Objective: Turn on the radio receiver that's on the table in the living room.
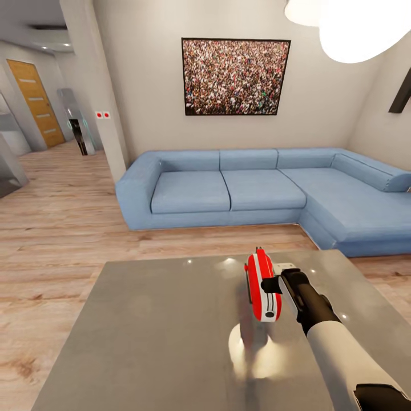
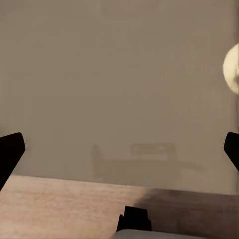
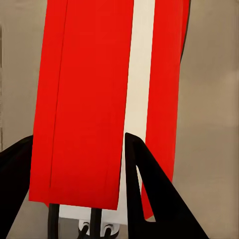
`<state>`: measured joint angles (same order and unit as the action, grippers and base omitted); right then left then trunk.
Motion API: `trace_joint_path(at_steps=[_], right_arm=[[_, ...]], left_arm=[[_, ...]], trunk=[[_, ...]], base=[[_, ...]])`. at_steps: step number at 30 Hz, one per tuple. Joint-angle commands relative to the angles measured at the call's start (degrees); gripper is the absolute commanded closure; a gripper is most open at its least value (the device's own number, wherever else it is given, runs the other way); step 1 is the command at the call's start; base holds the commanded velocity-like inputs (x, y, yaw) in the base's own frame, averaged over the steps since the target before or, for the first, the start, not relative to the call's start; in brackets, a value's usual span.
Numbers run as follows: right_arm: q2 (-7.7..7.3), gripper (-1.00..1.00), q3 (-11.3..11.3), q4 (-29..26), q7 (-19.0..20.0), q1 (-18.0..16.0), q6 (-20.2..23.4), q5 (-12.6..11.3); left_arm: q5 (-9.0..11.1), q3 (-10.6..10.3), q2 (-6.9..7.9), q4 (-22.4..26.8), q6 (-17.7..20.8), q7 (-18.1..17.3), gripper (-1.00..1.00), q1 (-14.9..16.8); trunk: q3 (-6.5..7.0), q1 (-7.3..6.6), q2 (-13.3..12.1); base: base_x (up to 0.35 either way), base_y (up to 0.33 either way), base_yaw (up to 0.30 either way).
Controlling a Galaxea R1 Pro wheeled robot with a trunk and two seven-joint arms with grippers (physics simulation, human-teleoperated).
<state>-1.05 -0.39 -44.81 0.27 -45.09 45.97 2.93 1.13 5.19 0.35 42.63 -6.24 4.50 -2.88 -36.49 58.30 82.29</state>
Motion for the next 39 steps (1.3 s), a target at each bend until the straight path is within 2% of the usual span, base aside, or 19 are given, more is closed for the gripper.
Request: trace_joint_path(at_steps=[1, 39], right_arm=[[0.00, 1.00, 0.02, -0.01, 0.06, 0.00, 0.00, 0.08], [0.05, 1.00, 0.03, -0.01, -0.19, 0.01, 0.00, -0.03]], left_arm=[[0.01, 0.00, 0.00, 0.00, 0.00, 0.01, -1.00, -0.01], [-0.07, 0.13, 0.05, 0.00, 0.00, 0.08, -1.00, 0.00]], trunk=[[0.19, -0.23, -0.41], [7.01, -8.57, -15.66]], base=[[0.000, 0.000, 0.000], [0.000, 0.000, 0.000]])
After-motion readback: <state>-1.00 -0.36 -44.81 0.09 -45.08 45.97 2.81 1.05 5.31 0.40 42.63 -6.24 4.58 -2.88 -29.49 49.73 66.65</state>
